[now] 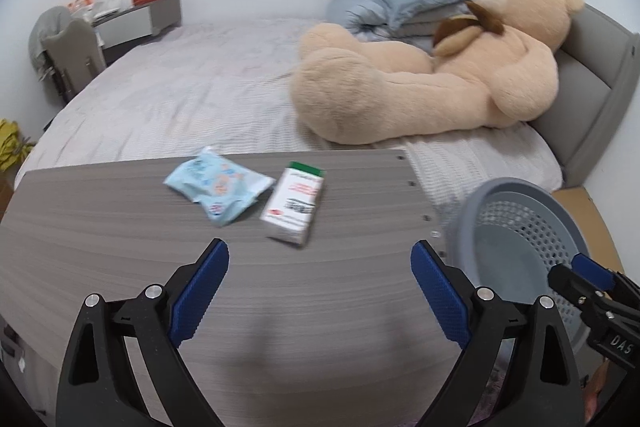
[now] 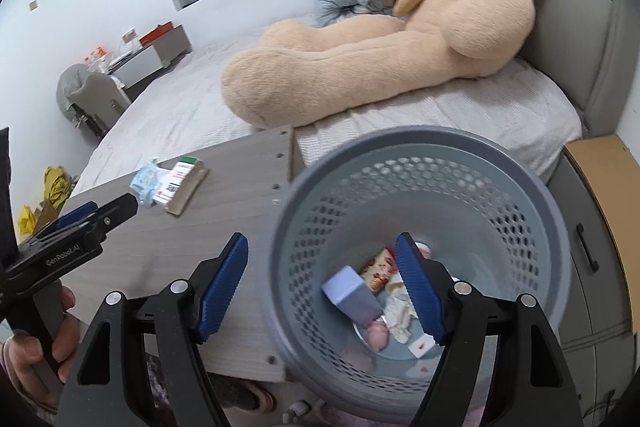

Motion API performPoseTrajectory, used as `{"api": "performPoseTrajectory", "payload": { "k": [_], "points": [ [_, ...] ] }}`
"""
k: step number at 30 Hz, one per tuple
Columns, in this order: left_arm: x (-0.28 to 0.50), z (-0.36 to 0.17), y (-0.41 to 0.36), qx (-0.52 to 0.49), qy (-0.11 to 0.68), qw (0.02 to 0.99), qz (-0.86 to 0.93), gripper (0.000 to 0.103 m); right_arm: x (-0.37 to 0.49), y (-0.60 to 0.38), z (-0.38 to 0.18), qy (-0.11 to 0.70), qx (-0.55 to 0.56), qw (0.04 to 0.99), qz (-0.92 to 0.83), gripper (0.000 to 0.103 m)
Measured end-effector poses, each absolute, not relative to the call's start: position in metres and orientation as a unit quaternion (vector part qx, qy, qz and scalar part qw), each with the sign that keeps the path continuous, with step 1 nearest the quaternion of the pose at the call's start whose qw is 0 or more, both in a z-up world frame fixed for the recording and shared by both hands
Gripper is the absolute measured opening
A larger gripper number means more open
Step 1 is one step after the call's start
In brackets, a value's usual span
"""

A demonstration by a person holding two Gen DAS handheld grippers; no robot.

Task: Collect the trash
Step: 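Withdraw both open tools from the basket back over the table, then close the right tool on the white-and-green medicine box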

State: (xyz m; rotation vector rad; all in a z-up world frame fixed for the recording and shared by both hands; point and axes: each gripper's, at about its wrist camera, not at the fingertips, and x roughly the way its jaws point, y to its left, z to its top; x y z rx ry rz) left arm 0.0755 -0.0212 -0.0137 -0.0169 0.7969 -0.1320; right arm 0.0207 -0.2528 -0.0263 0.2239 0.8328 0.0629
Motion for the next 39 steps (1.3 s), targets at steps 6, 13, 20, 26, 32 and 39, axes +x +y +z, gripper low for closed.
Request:
{"api": "performPoseTrajectory", "payload": {
  "k": [6, 13, 20, 26, 32, 39],
  "points": [
    [0.081, -0.021, 0.039, -0.032, 0.390, 0.920, -0.012, 0.091, 0.046, -0.206, -0.020, 0.398, 0.088, 0.911, 0.060, 0.075],
    [0.085, -0.032, 0.095, -0.048, 0.396, 0.916, 0.039, 0.091, 0.087, -0.147, -0.027, 0.416, 0.068, 0.901, 0.099, 0.077],
    [0.091, -0.047, 0.134, -0.062, 0.402, 0.911, 0.072, 0.091, 0.124, -0.105, -0.048, 0.448, 0.068, 0.884, 0.113, 0.077],
    [0.099, -0.057, 0.151, -0.075, 0.414, 0.904, 0.080, 0.091, 0.152, -0.073, -0.059, 0.465, 0.057, 0.877, 0.112, 0.077],
    [0.106, -0.063, 0.163, -0.087, 0.420, 0.899, 0.083, 0.091, 0.175, -0.055, -0.070, 0.480, 0.054, 0.870, 0.095, 0.077],
    [0.110, -0.068, 0.169, -0.094, 0.427, 0.896, 0.084, 0.091, 0.191, -0.046, -0.089, 0.507, 0.053, 0.857, 0.069, 0.077]
  ]
}}
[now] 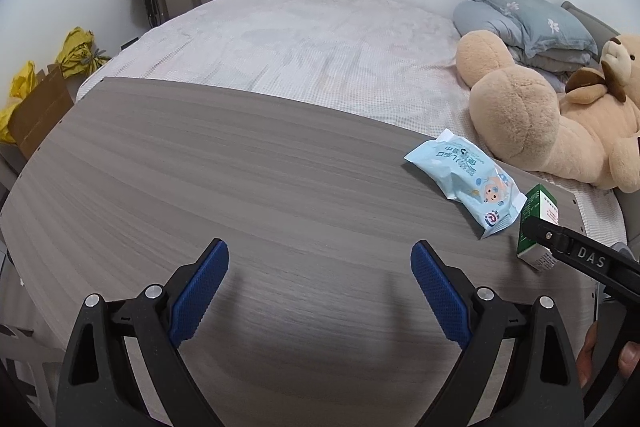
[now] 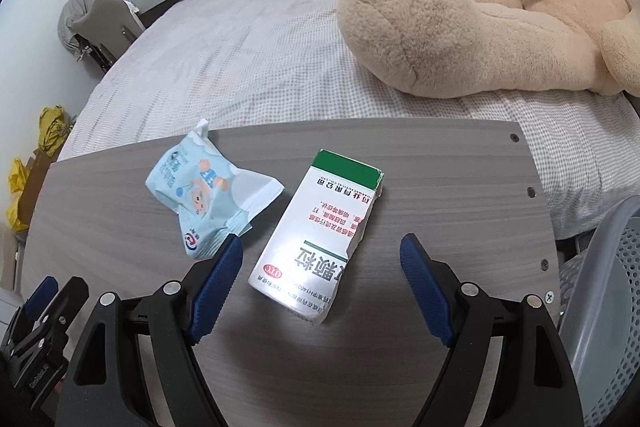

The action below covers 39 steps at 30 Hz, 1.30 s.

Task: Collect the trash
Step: 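Close the right tool on the white-and-green medicine box, then grasp the blue baby-wipes pack with the left tool while the right holds the box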

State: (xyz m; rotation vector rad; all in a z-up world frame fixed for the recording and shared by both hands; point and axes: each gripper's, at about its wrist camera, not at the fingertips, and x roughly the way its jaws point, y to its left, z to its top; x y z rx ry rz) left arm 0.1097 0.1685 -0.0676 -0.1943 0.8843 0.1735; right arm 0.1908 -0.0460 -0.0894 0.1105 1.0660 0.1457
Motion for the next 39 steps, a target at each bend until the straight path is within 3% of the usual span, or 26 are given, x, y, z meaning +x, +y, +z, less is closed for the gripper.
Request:
{"api": "performPoseTrajectory", "payload": {
  "k": [11, 16, 39],
  "points": [
    [0.112, -0.066, 0.164, -0.096, 0.429, 0.895, 0.075, 0.091, 0.196, -0.045, -0.096, 0.504, 0.039, 0.862, 0.050, 0.075],
    [0.113, -0.062, 0.155, -0.094, 0.430, 0.896, 0.067, 0.091, 0.192, -0.044, -0.095, 0.497, 0.014, 0.866, 0.059, 0.044],
    [0.177, -0.058, 0.059, -0.059, 0.432, 0.899, 0.037, 0.091, 0.154, -0.111, -0.078, 0.449, 0.075, 0.887, 0.082, 0.042]
  ]
}}
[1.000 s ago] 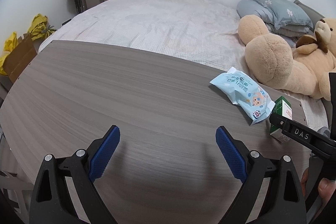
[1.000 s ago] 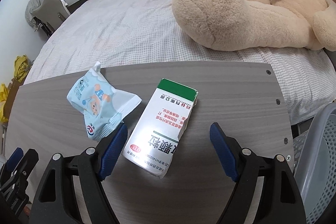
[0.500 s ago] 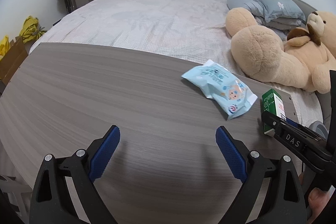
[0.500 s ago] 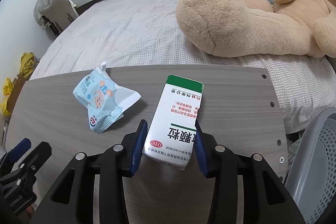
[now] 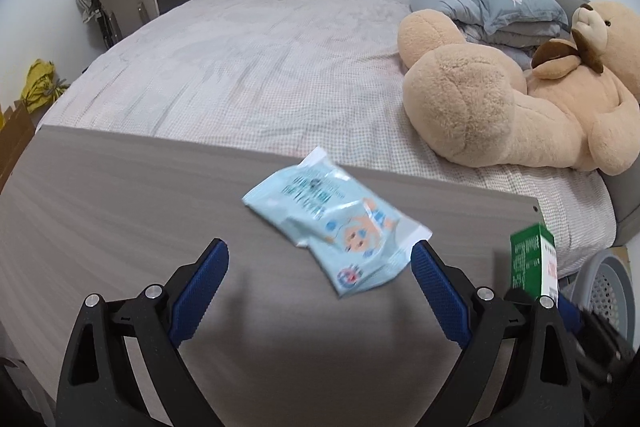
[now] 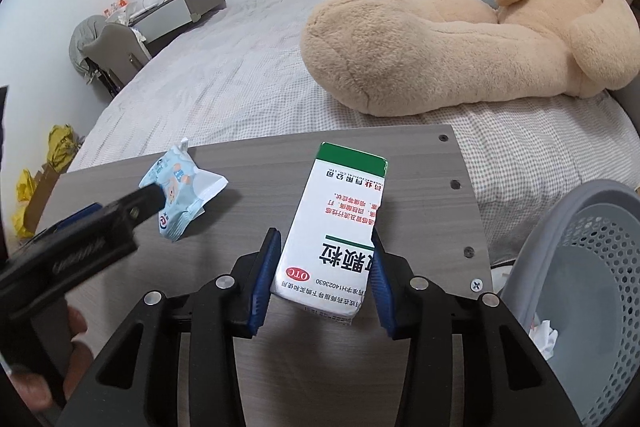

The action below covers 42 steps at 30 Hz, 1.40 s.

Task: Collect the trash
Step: 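Grasp the blue baby-wipes pack with the left tool while the right holds the box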

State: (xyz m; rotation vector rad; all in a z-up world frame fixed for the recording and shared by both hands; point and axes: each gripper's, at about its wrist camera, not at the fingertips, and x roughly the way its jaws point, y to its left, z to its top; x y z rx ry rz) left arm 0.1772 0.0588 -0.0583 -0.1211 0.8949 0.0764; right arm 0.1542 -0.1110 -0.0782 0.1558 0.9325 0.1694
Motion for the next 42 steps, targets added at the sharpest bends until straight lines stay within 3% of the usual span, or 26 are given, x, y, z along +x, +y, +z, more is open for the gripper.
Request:
{"api": "performPoseTrajectory", "payload": {
  "k": [9, 28, 42],
  "points": [
    [0.214, -0.074, 0.050, -0.051, 0.450, 0.889, 0.070, 0.091, 0.157, -0.129, -0.081, 0.448, 0.111, 0.882, 0.093, 0.042],
    [0.180, -0.066, 0.091, -0.051, 0.460, 0.883, 0.077, 0.091, 0.155, -0.115, -0.073, 0.441, 0.112, 0.883, 0.113, 0.042],
    [0.216, -0.078, 0.086, -0.020, 0.478, 0.877, 0.037, 0.091, 0.160, -0.116, -0.078, 0.447, 0.114, 0.880, 0.113, 0.042]
  ]
}}
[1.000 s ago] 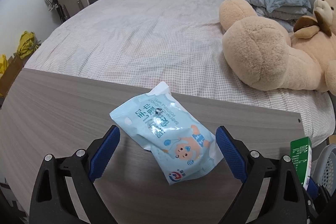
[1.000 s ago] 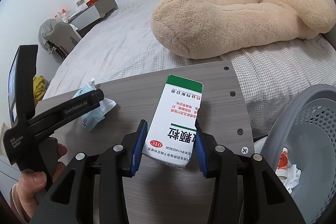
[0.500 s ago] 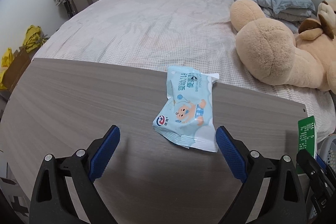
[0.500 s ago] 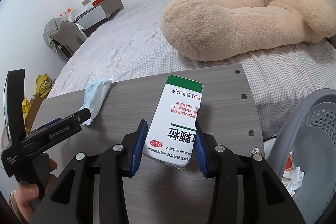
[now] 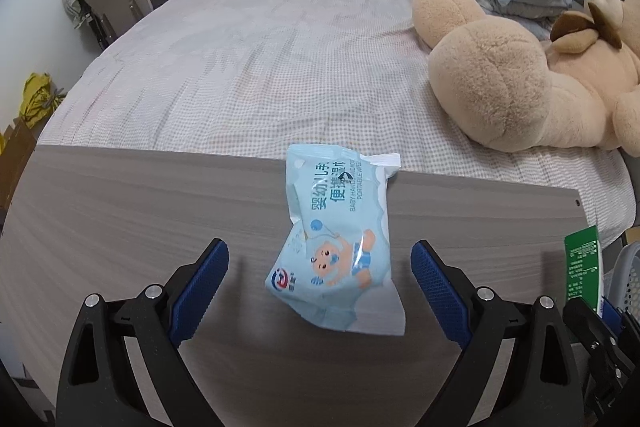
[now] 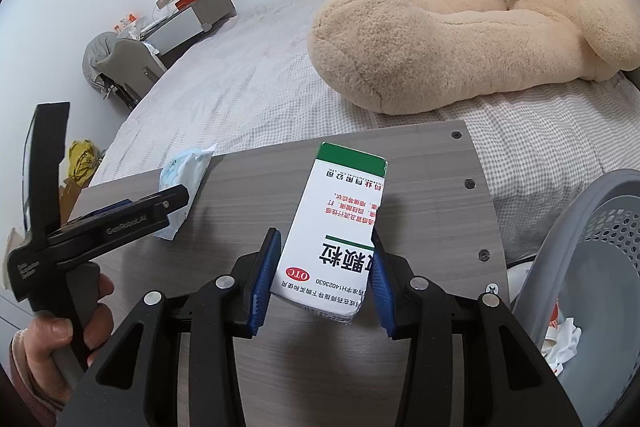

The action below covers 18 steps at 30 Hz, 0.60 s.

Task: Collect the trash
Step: 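Grasp the blue baby-wipes pack with the left tool while the right holds the box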

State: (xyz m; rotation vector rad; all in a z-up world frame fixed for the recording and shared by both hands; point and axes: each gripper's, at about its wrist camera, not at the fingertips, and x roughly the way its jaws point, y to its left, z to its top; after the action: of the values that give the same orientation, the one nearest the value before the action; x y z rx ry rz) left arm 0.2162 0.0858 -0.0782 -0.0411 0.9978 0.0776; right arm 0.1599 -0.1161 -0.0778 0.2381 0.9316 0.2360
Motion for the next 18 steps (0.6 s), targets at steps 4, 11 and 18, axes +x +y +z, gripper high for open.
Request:
{"api": "performPoseTrajectory", "payload": {
  "k": [4, 11, 18],
  "points": [
    [0.224, -0.085, 0.087, -0.020, 0.482, 0.875, 0.031, 0.090, 0.162, -0.116, -0.080, 0.449, 0.115, 0.879, 0.114, 0.042],
    [0.229, -0.086, 0.086, -0.019, 0.486, 0.874, 0.013, 0.061, 0.163, -0.118, -0.081, 0.449, 0.119, 0.879, 0.113, 0.042],
    [0.220, -0.082, 0.083, -0.030, 0.484, 0.874, -0.005, 0.051, 0.160, -0.120, -0.079, 0.446, 0.119, 0.880, 0.112, 0.042]
  ]
}}
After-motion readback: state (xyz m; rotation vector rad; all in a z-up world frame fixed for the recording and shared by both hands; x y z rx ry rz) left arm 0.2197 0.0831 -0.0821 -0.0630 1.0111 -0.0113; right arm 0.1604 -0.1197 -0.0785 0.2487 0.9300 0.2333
